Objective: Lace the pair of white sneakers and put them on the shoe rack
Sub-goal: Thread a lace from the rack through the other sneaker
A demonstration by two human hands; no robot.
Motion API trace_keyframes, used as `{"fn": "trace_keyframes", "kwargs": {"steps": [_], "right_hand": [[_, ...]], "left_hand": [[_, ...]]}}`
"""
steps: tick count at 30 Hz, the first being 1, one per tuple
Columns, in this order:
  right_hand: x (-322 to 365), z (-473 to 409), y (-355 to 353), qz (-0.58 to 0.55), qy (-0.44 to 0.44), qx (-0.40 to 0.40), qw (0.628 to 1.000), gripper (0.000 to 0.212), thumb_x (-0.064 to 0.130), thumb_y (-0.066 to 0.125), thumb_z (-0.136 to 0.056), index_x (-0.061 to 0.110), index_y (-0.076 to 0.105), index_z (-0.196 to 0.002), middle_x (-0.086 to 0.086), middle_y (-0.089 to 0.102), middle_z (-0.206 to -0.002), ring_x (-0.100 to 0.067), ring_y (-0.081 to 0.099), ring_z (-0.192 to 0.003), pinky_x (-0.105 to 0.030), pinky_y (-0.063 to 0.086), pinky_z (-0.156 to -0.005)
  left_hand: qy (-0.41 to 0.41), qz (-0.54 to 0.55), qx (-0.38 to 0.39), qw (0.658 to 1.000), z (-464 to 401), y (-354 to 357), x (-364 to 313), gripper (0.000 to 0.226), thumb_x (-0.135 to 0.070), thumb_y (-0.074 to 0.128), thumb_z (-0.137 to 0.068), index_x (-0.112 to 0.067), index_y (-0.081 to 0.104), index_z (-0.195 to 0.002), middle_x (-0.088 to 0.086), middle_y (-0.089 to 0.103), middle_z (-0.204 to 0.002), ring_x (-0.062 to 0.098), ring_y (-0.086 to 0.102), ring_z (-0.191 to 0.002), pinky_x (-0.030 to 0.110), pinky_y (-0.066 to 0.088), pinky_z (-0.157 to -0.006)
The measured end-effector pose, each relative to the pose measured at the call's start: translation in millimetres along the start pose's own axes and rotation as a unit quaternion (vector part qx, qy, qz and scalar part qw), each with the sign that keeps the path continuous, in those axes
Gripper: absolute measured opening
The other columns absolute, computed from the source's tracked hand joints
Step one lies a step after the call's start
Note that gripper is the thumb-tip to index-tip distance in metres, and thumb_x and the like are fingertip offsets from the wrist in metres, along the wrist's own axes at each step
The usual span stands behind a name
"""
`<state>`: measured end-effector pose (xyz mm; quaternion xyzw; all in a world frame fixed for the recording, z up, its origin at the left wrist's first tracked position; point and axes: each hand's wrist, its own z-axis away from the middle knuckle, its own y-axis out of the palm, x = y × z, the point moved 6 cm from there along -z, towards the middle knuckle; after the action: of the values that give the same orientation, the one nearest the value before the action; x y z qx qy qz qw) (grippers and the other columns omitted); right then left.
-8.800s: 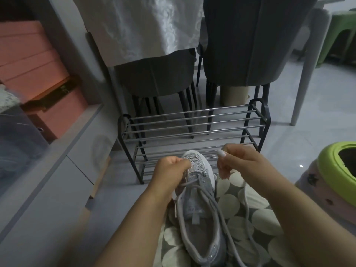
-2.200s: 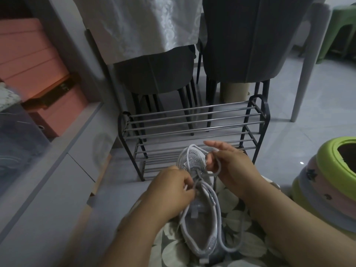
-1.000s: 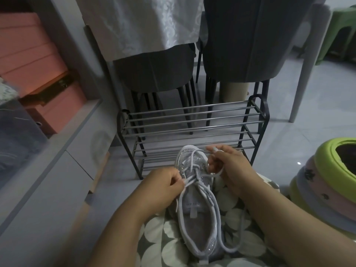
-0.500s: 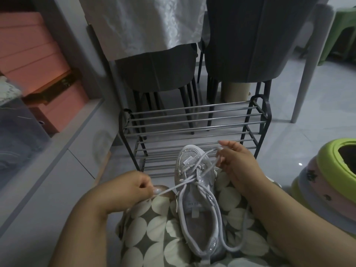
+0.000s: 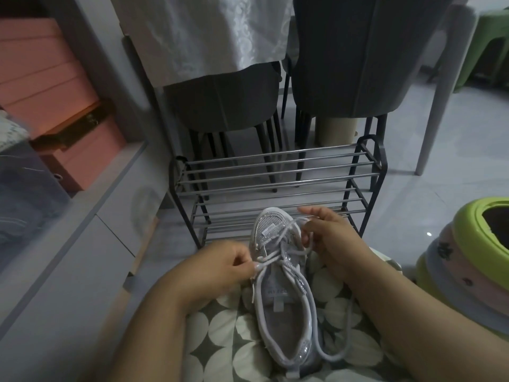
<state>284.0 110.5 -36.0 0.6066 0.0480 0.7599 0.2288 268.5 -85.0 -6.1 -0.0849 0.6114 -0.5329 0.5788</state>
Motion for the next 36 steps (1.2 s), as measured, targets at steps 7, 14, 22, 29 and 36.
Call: {"fn": "trace_keyframes", "kwargs": {"steps": [7, 14, 22, 29, 36], "right_hand": [[-2, 2, 2, 0.092, -0.011, 0.043, 0.995, 0.024, -0.010, 0.054, -0.083, 0.008, 0.064, -0.095, -0.014, 0.060, -0.076, -0.024, 0.055, -0.066, -0.035, 0.045, -0.068], [-1, 5, 11, 0.216, -0.044, 0.054, 0.974, 0.012, -0.002, 0.064, -0.085, 0.006, 0.061, -0.075, -0.010, 0.063, -0.068, -0.010, 0.059, -0.053, -0.019, 0.052, -0.058], [5, 9, 10, 0.211, -0.072, 0.056, 0.973, 0.018, -0.009, 0.063, -0.083, 0.007, 0.058, -0.075, -0.008, 0.061, -0.069, -0.015, 0.058, -0.061, -0.020, 0.050, -0.061], [3, 13, 11, 0.259, -0.062, 0.063, 0.962, 0.018, -0.008, 0.067, -0.079, 0.009, 0.062, -0.073, -0.009, 0.064, -0.071, -0.022, 0.060, -0.068, -0.039, 0.050, -0.078], [5, 12, 11, 0.333, -0.086, 0.055, 0.938, 0.023, -0.004, 0.069, -0.075, 0.016, 0.063, -0.064, -0.013, 0.066, -0.071, -0.025, 0.060, -0.068, -0.051, 0.052, -0.079]], "left_hand": [[-0.089, 0.014, 0.039, 0.995, 43, -48, 36, 0.030, -0.032, 0.068, -0.086, -0.022, 0.060, -0.059, -0.006, 0.056, -0.053, 0.003, 0.045, -0.048, 0.024, 0.040, -0.055], [-0.056, 0.059, -0.046, 0.996, 5, -8, 9, 0.034, -0.060, 0.062, -0.080, -0.026, 0.065, -0.078, -0.010, 0.067, -0.069, 0.006, 0.063, -0.065, 0.033, 0.055, -0.069], [0.003, 0.070, 0.001, 0.998, -4, 10, -3, 0.033, -0.041, 0.061, -0.089, -0.027, 0.054, -0.060, -0.014, 0.046, -0.051, 0.004, 0.037, -0.048, 0.026, 0.034, -0.054], [0.024, 0.158, 0.037, 0.986, 26, -22, 18, 0.039, -0.063, 0.061, -0.072, -0.025, 0.060, -0.062, -0.001, 0.050, -0.063, 0.015, 0.045, -0.063, 0.029, 0.039, -0.064], [0.050, 0.253, 0.029, 0.966, 36, -33, 29, 0.053, -0.075, 0.069, -0.059, -0.023, 0.062, -0.058, 0.001, 0.058, -0.058, 0.017, 0.054, -0.060, 0.022, 0.048, -0.063]]}}
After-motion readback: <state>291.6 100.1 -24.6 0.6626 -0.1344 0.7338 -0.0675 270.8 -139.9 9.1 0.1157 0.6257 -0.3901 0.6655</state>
